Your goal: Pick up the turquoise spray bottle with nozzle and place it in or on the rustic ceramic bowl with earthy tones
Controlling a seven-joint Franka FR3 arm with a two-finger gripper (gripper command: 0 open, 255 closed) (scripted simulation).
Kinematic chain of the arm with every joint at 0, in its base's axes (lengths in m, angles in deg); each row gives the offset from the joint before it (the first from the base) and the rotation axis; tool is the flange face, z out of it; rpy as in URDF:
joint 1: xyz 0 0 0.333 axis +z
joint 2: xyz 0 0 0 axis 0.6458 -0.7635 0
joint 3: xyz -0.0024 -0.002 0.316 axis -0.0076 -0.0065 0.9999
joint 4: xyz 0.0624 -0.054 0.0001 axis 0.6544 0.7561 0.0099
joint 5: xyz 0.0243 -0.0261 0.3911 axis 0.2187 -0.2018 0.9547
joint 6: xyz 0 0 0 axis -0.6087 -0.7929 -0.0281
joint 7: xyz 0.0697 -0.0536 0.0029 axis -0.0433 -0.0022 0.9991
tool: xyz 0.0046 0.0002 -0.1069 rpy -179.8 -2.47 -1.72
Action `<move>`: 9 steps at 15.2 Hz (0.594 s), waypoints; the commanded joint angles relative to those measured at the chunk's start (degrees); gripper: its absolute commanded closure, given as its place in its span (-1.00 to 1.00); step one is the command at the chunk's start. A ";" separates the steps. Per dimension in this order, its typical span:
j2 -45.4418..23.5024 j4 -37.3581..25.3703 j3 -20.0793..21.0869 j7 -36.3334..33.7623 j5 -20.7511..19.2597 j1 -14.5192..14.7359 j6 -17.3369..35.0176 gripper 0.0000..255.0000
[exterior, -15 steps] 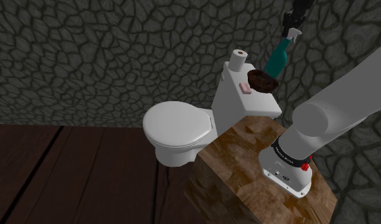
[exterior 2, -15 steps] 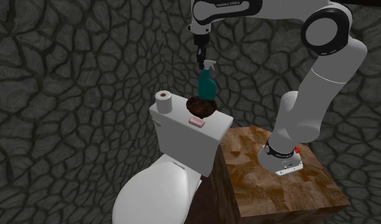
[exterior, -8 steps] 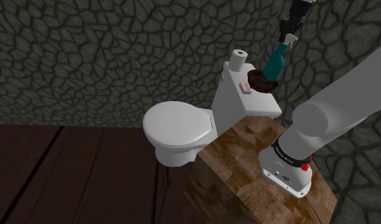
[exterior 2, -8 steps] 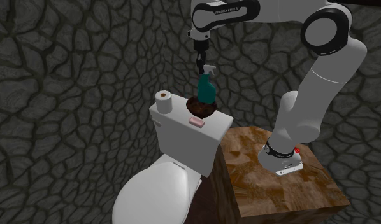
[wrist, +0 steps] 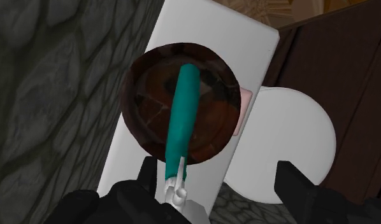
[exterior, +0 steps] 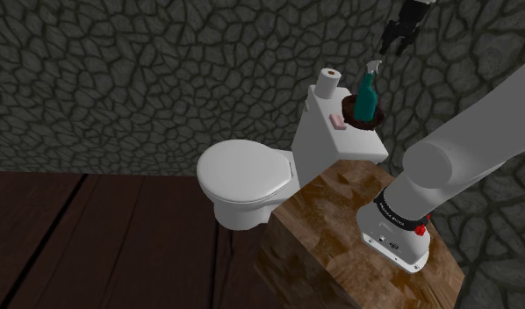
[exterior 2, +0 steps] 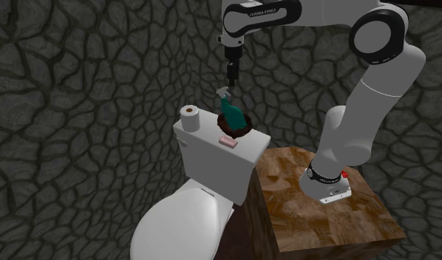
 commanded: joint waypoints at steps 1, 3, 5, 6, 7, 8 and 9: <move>0.00 0.00 0.00 0.00 0.00 0.00 0.00 -1.00; 0.00 0.00 0.00 0.00 0.00 0.00 0.00 -1.00; -0.42 -4.25 -0.07 0.15 0.18 -0.01 -3.88 -1.00; -0.76 -6.51 -0.14 0.26 0.32 -0.03 -5.84 -1.00; -1.10 -8.36 -0.21 0.38 0.46 -0.05 -7.39 -1.00; -1.10 -8.36 -0.21 0.38 0.46 -0.05 -7.39 -1.00; -1.10 -8.36 -0.20 0.38 0.46 -0.05 -7.39 -1.00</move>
